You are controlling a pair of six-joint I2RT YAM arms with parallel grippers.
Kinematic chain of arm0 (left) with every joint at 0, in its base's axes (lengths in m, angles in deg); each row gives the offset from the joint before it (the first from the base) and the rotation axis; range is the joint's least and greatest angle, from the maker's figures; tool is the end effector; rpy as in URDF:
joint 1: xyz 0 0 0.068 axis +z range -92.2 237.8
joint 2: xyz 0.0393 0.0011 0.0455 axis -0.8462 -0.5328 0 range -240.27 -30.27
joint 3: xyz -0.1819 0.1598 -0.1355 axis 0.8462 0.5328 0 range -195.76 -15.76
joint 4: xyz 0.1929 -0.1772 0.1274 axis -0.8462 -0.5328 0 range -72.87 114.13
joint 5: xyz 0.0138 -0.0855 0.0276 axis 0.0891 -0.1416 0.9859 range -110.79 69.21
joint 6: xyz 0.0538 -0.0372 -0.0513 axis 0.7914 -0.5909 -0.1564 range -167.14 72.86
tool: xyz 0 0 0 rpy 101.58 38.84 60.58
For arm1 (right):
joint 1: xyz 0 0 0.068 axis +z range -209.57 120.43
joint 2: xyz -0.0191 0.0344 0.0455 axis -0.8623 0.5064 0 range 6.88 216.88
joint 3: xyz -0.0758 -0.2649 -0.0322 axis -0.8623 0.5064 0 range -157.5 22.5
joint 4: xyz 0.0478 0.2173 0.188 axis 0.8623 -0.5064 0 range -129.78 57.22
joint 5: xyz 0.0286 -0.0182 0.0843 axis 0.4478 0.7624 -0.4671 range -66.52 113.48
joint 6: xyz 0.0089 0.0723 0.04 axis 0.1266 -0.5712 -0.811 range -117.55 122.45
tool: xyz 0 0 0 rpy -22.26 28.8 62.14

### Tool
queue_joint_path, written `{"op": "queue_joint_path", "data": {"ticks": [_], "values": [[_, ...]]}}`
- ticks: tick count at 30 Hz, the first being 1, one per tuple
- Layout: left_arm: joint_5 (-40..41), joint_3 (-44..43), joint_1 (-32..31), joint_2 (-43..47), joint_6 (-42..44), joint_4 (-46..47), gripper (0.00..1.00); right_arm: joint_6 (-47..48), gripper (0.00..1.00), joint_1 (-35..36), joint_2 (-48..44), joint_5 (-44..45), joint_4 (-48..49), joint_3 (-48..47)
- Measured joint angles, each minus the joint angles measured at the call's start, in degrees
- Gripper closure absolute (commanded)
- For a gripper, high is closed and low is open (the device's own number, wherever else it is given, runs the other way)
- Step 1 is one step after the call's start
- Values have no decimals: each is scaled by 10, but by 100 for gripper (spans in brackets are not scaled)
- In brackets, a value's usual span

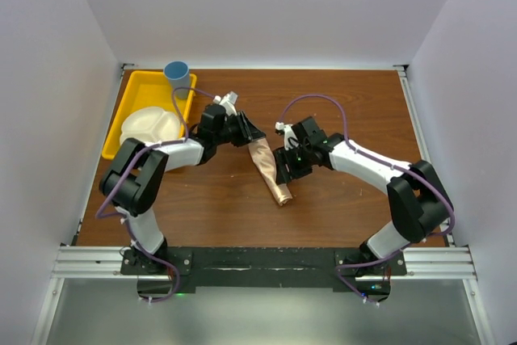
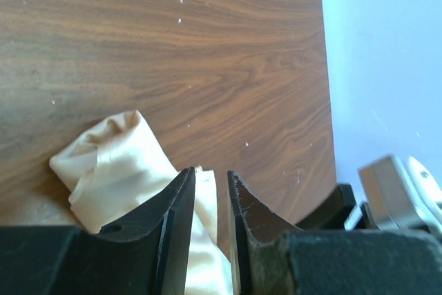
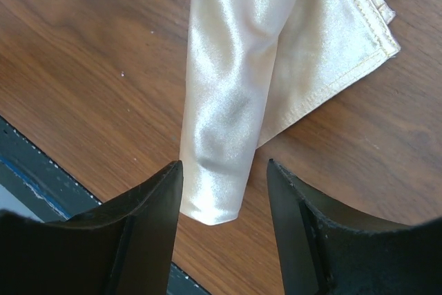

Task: Fold the napkin, place the utensils inside, and roll it up
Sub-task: Roll the napkin with the utensil

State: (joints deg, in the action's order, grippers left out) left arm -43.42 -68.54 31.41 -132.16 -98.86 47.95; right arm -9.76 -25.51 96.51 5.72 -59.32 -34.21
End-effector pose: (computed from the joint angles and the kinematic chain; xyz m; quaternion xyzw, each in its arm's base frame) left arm 0.3721 -0.2159 0.1465 -0.0792 0.8313 -0.4593 0.3029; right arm 0.2823 0.2177 0.1590 -0.2206 0.9282 0.2391 0.1807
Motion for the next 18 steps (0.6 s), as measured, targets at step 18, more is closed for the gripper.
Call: {"op": "queue_joint_path", "data": {"ticks": [18], "values": [[35, -93, -3, -96, 49, -79, 69, -2, 42, 3, 9, 115, 2, 38]]}}
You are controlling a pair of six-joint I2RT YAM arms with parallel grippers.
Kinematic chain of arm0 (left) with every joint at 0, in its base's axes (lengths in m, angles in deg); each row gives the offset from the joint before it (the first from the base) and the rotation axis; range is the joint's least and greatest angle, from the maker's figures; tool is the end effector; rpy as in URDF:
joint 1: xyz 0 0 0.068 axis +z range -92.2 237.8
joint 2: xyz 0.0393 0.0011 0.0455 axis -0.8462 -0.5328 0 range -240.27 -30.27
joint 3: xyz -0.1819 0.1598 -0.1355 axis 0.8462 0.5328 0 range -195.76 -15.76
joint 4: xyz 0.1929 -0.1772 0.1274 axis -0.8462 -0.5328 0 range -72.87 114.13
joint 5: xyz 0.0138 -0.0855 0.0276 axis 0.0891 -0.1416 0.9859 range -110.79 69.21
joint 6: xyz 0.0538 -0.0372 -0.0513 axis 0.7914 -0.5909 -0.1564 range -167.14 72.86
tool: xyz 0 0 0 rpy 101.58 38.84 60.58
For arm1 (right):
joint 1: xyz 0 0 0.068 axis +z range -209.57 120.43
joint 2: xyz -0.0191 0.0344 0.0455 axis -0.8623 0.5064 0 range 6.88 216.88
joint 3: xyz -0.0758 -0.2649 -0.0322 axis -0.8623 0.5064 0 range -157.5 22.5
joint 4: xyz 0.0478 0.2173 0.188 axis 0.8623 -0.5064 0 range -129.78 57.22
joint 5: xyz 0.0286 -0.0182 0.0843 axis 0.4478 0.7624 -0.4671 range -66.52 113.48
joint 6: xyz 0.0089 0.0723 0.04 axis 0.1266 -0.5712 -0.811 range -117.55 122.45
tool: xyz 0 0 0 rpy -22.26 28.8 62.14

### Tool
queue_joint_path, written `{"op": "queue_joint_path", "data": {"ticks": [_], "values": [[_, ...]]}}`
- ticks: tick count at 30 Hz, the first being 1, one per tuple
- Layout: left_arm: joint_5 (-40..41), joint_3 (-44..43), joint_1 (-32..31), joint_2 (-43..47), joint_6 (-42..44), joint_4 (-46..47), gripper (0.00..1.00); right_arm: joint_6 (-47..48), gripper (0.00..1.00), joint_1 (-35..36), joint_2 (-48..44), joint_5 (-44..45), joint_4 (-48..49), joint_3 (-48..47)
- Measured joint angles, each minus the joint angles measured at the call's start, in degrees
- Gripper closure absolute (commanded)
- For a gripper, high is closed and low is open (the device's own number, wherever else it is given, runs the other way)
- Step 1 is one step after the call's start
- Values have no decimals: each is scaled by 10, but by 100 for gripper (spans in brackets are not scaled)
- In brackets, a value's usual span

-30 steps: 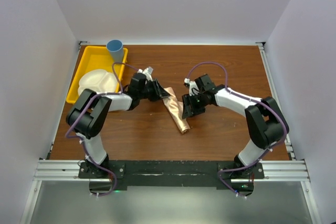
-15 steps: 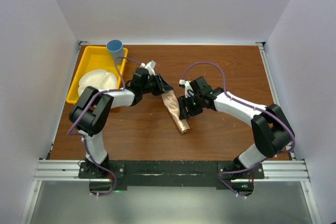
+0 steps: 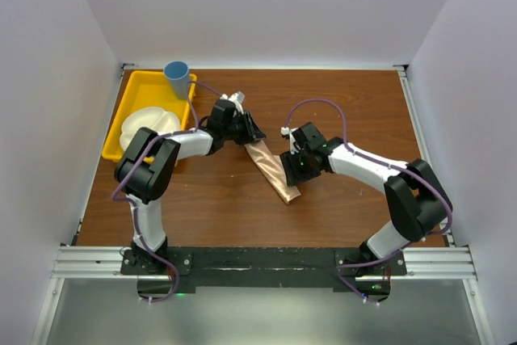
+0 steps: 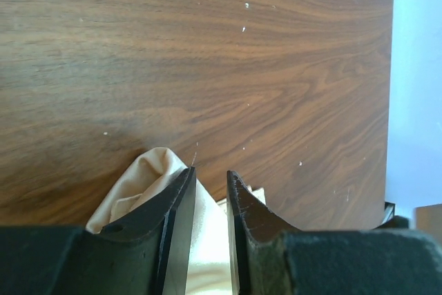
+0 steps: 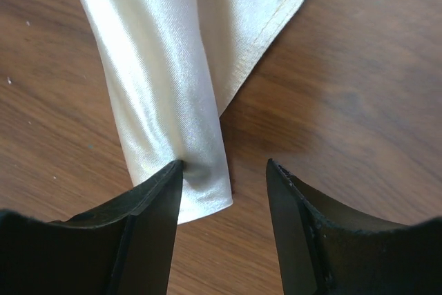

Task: Fold the napkin, place the utensils inside, and roll it up
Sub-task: Roll the napkin with the utensil

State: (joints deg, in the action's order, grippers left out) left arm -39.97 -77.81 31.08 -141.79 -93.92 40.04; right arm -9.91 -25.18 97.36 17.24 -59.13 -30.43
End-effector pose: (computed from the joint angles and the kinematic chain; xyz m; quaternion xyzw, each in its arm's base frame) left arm 0.4025 -0.2294 0.1136 -0.0738 0.8693 -0.3965 0.2856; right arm 0.2781 0.2000 0.1300 -0.1980 0.9525 0.1381 0.1859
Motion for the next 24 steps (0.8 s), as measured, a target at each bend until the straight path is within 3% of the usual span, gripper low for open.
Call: {"op": "queue_joint_path", "data": {"ticks": [5, 9, 16, 24], "values": [[22, -18, 0, 40, 26, -72, 62, 18, 29, 8, -17, 17, -20, -38], [87, -44, 2, 101, 29, -165, 57, 30, 22, 39, -16, 32, -19, -82], [180, -29, 18, 225, 3, -256, 56, 45, 20, 107, 85, 93, -16, -187], [201, 48, 32, 298, -1, -289, 56, 56, 21, 160, 177, 181, -32, -228]]}}
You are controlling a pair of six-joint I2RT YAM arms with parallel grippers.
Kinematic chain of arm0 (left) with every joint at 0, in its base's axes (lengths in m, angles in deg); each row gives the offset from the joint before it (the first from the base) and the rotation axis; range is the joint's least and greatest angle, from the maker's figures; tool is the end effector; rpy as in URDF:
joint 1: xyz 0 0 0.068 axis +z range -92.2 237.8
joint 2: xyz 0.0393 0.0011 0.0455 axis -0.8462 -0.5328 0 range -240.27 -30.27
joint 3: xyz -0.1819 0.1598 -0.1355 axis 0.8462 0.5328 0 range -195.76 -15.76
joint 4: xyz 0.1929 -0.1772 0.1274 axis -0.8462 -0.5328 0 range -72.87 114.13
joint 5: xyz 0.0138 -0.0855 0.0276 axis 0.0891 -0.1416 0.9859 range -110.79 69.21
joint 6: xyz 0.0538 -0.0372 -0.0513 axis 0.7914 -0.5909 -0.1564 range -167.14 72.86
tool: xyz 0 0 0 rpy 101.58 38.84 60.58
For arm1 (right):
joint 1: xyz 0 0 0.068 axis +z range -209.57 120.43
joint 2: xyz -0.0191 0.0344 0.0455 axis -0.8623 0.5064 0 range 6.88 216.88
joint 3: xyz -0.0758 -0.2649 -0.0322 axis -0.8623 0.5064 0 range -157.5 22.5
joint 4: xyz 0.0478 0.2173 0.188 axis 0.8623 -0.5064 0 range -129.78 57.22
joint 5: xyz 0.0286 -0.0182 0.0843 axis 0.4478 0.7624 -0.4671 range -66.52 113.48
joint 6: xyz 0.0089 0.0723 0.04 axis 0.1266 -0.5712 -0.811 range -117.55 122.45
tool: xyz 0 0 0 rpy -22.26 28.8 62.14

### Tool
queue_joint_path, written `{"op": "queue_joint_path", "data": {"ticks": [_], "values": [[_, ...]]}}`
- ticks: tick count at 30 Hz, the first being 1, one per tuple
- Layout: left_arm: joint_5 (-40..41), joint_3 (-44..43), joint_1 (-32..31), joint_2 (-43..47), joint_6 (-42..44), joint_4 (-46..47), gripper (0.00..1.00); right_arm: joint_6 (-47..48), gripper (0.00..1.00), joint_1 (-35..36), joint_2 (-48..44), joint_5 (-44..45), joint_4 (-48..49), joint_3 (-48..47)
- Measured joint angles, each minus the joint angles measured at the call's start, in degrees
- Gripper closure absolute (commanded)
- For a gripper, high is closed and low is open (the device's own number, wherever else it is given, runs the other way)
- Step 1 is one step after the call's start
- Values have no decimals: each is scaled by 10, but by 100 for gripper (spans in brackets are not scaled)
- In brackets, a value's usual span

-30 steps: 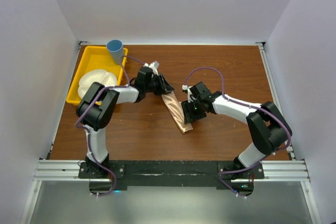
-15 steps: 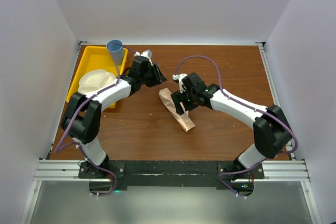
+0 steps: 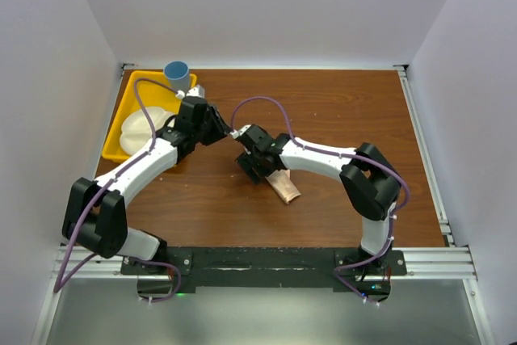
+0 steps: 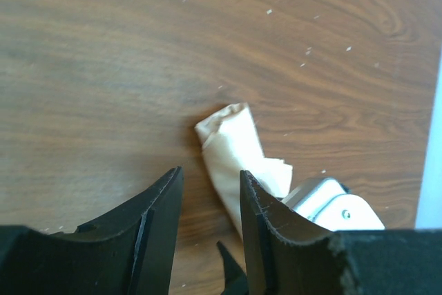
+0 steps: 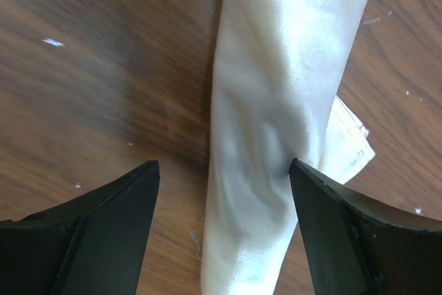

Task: Fold the napkin, place the utensils inside, and roll it up
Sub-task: Roll the napkin with the utensil

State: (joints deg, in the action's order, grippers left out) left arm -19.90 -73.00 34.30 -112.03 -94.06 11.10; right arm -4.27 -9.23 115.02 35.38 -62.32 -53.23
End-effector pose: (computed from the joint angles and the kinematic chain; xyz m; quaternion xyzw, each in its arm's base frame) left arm 0.3436 -0.1483 0.2300 -0.1854 0.8777 -0.2490 0.3649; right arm 0.2907 0.3274 0.1433 -0.3352 0.9052 0.0267 0.2598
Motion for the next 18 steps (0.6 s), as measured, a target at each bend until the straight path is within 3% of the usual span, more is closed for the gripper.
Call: {"op": "queue_joint_path", "data": {"ticks": [12, 18], "values": [[-5, 31, 2, 2, 0, -1, 57, 8, 26, 13, 14, 89, 0, 2], [-5, 37, 2, 3, 1, 1, 57, 9, 39, 13, 21, 96, 14, 13]]}}
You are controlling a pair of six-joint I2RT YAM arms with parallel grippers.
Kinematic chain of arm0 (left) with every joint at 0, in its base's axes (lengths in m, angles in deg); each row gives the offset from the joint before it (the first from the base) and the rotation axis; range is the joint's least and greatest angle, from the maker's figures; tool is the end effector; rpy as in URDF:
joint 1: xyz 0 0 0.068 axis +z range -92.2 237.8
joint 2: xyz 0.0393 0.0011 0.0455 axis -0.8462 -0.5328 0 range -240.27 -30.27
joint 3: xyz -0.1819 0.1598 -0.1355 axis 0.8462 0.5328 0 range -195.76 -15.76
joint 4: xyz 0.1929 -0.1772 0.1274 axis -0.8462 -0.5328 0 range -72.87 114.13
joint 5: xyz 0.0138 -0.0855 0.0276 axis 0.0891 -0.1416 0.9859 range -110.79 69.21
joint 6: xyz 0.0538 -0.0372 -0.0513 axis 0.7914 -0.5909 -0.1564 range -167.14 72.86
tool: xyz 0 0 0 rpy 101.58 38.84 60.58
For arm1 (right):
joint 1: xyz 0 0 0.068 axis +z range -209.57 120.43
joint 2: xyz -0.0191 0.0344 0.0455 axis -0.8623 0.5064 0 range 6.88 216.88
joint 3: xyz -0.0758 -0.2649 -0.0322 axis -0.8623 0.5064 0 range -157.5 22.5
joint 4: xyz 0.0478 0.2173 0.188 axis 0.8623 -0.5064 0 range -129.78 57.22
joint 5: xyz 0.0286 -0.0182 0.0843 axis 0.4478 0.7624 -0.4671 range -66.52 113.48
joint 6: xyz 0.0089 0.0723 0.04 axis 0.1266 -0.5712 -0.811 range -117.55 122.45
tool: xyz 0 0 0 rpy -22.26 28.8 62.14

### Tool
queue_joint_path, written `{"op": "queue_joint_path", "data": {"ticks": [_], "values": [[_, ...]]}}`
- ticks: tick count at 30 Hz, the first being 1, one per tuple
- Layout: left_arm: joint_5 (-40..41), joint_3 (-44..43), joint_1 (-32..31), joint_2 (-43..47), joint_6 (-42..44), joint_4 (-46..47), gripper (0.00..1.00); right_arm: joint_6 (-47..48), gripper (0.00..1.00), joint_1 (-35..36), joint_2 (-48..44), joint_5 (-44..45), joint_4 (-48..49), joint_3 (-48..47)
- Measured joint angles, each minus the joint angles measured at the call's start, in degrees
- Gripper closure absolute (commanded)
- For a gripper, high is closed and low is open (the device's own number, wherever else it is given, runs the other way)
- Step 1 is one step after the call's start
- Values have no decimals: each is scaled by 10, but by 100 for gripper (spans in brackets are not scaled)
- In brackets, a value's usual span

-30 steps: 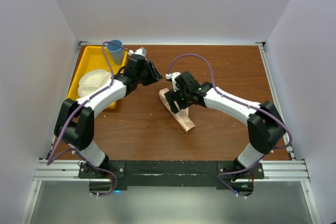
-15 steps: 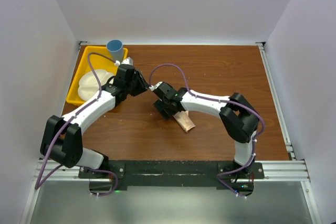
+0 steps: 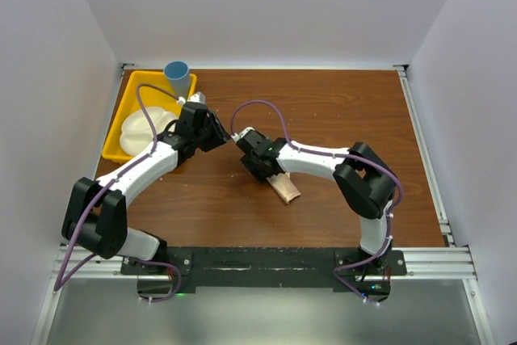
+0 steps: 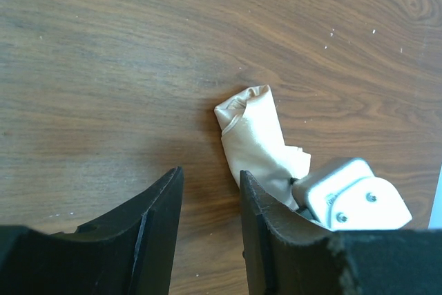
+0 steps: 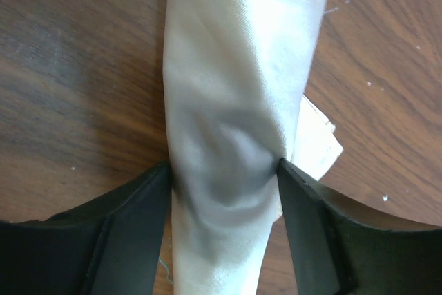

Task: Fold the napkin, place the utensils inside, and roll it up
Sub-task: Roll the napkin with the utensil

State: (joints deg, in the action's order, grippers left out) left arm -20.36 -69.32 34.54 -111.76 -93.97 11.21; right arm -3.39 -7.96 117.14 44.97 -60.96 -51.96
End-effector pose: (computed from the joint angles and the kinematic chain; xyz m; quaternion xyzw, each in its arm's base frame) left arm 0.3342 -0.1431 0.2070 -0.1873 0.8900 -0.2360 0.3423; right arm 0.2907 0.3242 0.1253 -0.3336 0.8982 -0.0530 0.2812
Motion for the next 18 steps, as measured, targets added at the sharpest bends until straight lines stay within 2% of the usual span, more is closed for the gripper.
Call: {"op": "queue_joint_path", "data": {"ticks": [6, 10, 14, 18], "values": [[-11, 7, 3, 1, 4, 7, 57, -1, 65, -16, 4, -33, 20, 8], [-33, 19, 6, 1, 12, 26, 57, -1, 73, -40, 2, -88, 26, 8], [-83, 29, 7, -2, 26, 64, 57, -5, 76, -91, -12, -202, 37, 18], [-149, 31, 7, -23, 31, 131, 58, -20, 80, -164, -21, -368, 64, 41]]}}
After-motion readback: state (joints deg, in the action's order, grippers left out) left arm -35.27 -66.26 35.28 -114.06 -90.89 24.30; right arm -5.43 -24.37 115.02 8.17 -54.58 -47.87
